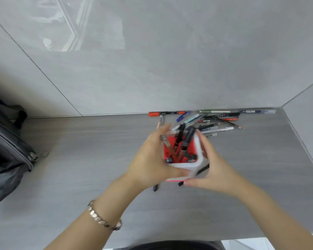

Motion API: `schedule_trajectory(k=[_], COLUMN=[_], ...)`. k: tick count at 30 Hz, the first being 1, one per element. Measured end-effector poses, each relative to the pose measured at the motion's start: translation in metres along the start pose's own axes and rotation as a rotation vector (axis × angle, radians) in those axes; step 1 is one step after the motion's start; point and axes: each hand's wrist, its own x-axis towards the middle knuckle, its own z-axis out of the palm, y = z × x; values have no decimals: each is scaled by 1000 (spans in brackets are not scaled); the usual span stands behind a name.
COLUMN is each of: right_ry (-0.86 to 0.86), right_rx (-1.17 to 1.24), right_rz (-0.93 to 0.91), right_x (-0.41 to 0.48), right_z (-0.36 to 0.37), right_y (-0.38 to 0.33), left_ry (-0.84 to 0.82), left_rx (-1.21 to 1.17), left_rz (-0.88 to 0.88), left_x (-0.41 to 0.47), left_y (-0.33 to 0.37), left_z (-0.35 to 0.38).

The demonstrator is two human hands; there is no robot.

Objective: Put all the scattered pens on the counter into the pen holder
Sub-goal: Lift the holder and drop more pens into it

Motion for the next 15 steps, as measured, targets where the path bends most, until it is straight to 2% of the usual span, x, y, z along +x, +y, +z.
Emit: schedule_trajectory(k=[3,5,7,8,10,12,15], right_ry=[178,354,520,578,635,622,568], right_rx=[101,120,109,106,147,199,255], right_rz=[31,60,57,31,-14,-30,-39], right_x=[-13,-24,-35,-40,-47,-50,-52], right_z=[-21,-34,-45,-51,-60,-65,-65], right_y=[10,19,26,29,33,37,43], left_ry=[-184,-231,-86,9,70,-20,-33], left_rx=[24,57,265,426,678,774,772], left_rz=[66,92,31,-78,-374,-551,-497], left_x=[9,19,26,29,29,23,19], left_y=[23,17,-8,-26,-58,-82,-95], left_z=[23,30,36,38,41,43,48])
